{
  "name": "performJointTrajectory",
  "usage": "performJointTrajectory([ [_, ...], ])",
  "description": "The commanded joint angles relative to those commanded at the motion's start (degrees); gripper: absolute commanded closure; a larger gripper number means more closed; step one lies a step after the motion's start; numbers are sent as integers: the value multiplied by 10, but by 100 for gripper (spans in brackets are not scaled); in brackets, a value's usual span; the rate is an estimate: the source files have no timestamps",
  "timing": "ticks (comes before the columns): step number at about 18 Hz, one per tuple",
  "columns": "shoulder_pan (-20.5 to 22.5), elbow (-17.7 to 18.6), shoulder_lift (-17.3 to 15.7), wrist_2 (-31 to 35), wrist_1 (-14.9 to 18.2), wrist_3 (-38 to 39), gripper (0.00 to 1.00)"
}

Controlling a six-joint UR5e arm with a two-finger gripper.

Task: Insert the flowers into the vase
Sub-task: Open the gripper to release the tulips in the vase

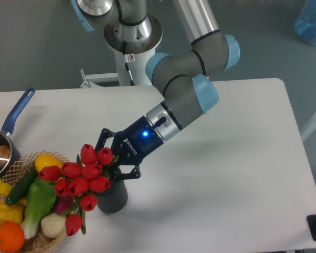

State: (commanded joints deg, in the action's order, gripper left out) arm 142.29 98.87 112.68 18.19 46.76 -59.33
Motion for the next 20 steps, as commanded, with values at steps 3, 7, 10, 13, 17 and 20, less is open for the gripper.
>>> performJointTrajectory([
  [3,4,22,-1,0,-3,-35,76],
  [7,6,29,-1,0,-2,-45,51],
  [10,8,31,-2,0,-2,-45,23],
  [13,12,37,-4,1,-1,-44,0],
  [17,23,50,-6,2,0,-47,0],
  [20,35,68,-11,3,0,-85,0],
])
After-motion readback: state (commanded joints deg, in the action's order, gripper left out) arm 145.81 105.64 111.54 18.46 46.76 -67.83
